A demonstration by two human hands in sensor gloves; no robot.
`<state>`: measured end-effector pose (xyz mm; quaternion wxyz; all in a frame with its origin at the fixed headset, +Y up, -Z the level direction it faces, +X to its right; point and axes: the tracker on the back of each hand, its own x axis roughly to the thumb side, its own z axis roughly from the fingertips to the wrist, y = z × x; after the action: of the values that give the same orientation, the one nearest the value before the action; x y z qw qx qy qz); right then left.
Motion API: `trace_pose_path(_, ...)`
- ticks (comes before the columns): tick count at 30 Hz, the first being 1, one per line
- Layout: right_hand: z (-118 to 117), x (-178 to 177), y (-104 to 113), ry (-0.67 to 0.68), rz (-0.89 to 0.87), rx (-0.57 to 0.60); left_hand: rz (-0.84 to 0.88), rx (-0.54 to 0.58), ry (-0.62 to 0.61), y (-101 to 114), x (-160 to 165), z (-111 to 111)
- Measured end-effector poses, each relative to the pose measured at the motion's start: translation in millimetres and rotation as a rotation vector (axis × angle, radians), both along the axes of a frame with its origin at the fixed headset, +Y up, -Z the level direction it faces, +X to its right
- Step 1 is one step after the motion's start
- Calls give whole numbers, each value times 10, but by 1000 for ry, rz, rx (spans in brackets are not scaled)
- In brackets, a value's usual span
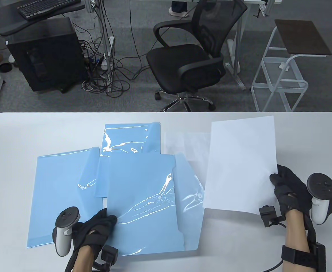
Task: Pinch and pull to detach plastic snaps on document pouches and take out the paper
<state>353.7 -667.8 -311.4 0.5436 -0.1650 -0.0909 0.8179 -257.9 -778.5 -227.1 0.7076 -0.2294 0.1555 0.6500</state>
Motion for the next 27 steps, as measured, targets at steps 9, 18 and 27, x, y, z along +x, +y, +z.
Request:
trace_pose_path(9,-225,71,-286,-60,69,-67,23,-22,-32,-16,10,1)
trace_pose_path(18,-522,-419,-665,50,70,-148,19,-32,-62,-29,42,-12)
trace_pose_path(27,-808,-967,-857,156,53,-177,11,-32,-71,-39,50,-24)
